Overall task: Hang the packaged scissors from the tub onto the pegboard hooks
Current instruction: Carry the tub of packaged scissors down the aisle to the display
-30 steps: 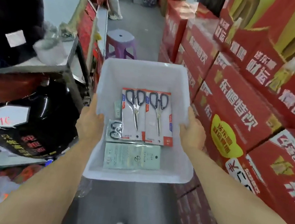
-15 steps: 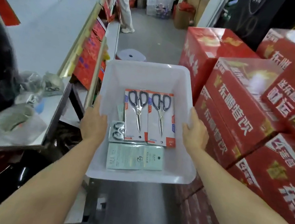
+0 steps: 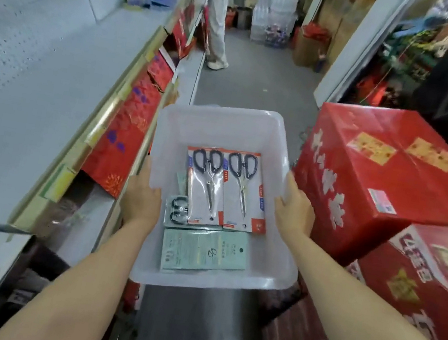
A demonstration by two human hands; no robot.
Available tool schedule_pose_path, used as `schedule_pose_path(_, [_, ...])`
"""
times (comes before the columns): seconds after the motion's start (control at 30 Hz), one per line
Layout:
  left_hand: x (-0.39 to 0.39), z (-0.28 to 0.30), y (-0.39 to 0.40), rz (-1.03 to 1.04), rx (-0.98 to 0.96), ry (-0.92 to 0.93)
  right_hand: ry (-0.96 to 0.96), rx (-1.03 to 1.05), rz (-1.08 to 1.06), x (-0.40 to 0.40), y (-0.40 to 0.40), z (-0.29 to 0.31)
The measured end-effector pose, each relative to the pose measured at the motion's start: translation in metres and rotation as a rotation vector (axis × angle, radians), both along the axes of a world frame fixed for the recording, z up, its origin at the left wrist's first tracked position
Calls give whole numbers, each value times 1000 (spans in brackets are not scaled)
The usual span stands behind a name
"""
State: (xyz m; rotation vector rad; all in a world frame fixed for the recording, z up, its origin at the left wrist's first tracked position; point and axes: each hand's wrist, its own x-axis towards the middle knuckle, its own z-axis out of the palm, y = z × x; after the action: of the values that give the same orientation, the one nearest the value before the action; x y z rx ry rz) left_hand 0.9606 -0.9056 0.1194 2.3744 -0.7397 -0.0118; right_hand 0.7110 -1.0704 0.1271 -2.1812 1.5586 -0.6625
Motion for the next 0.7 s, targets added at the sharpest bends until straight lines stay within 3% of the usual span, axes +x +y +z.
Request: schedule_pose_path(0.7, [267,-68,-344,-48,145,34,60,214,-31,263,-339,-77])
